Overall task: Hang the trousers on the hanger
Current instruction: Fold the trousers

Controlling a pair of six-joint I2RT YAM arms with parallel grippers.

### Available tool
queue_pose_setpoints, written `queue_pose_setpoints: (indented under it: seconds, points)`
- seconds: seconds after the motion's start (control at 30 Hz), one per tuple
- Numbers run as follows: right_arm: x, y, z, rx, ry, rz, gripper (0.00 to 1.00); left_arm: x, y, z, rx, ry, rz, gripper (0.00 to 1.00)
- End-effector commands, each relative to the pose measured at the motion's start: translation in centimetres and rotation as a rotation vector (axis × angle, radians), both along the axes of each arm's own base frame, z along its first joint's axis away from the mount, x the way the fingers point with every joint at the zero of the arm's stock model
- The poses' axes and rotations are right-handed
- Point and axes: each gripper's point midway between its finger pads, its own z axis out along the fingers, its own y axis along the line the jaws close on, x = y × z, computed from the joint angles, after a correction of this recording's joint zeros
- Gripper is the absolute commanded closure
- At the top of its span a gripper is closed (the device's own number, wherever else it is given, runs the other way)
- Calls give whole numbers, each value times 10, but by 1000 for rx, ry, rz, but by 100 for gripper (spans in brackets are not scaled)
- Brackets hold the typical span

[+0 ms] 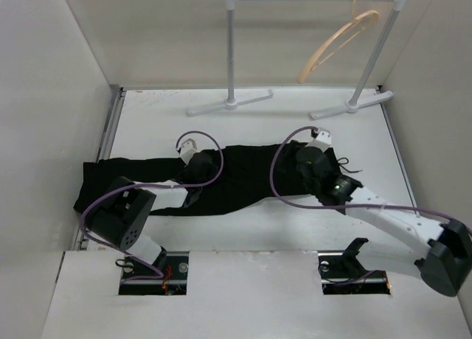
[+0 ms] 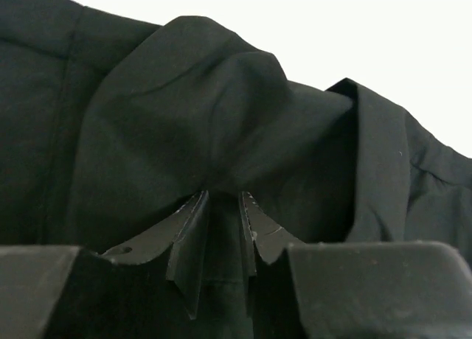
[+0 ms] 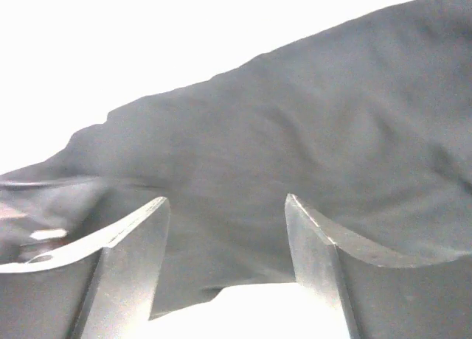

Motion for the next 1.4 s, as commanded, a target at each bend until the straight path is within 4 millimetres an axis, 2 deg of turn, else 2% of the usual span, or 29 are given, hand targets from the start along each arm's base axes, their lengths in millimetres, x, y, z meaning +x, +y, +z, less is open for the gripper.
queue_pose_setpoints:
  seconds: [0.0, 0.03, 0.07, 0.13, 0.17, 0.2, 0.23, 0.27, 0.33, 0.4, 0.47, 0.53, 0.57, 0.6, 0.63, 0.7, 0.73, 0.77, 0.8, 0.83, 0.87, 0.93, 1.0, 1.07, 1.13, 1.2, 1.37]
  points:
    - [-6, 8, 103, 23, -219, 89, 36, -1, -1, 29, -57, -75, -3, 78]
    - [-11, 13, 130, 59, -268, 120, 38, -2, 0, 34, -64, -87, -1, 78]
    - [-16, 16, 155, 85, -312, 150, 46, -3, 3, 39, -69, -101, 5, 77]
    - [-21, 12, 203, 121, -400, 165, 77, -5, 6, 49, -81, -127, 7, 76]
    - [-18, 8, 224, 128, -443, 158, 88, -7, 6, 52, -84, -136, 1, 75]
    - [-12, 0, 238, 116, -468, 137, 91, -9, 5, 55, -87, -145, -6, 75]
    - [4, -22, 266, 93, -524, 64, 91, -12, 2, 57, -90, -149, -19, 74]
    - [15, -34, 286, 87, -563, 25, 87, -14, -1, 58, -92, -150, -35, 73]
    - [43, -52, 321, 72, -637, -27, 66, -19, -9, 57, -97, -147, -67, 72]
    - [74, -61, 338, 61, -654, -21, 51, -24, -15, 56, -107, -144, -97, 71]
    - [102, -66, 341, 78, -627, -21, 41, -26, -21, 55, -113, -137, -122, 70]
    - [110, -74, 329, 66, -597, -47, 38, -29, -24, 55, -121, -135, -144, 69]
    - [106, -75, 316, 57, -577, -55, 39, -29, -24, 58, -123, -141, -152, 69]
    - [99, -74, 297, 48, -551, -55, 44, -29, -24, 61, -121, -149, -159, 69]
    - [90, -77, 273, 32, -518, -69, 51, -29, -24, 64, -116, -159, -164, 69]
    - [70, -95, 214, 10, -441, -140, 82, -29, -24, 69, -103, -174, -178, 68]
    - [59, -103, 183, 16, -391, -166, 86, -28, -25, 72, -104, -180, -180, 68]
    - [49, -112, 149, 22, -329, -193, 86, -28, -26, 73, -107, -180, -184, 68]
    - [42, -125, 120, 30, -282, -233, 84, -27, -26, 73, -112, -179, -189, 68]
    - [33, -141, 94, 36, -236, -287, 76, -28, -28, 75, -117, -180, -197, 68]
    - [24, -152, 77, 52, -209, -327, 62, -28, -28, 77, -123, -184, -198, 68]
    - [6, -165, 53, 81, -191, -376, 32, -30, -29, 83, -136, -197, -204, 68]
    - [-5, -179, 34, 75, -160, -415, 20, -34, -30, 86, -138, -203, -209, 68]
    - [-12, -184, 7, 74, -74, -429, 15, -38, -32, 87, -137, -201, -219, 68]
    - [-11, -179, -15, 98, -25, -415, 15, -40, -33, 89, -136, -200, -226, 68]
    - [-6, -172, -27, 132, -24, -386, 14, -41, -35, 93, -137, -204, -231, 68]
    - [7, -176, -51, 174, 15, -393, 14, -43, -34, 93, -135, -200, -231, 68]
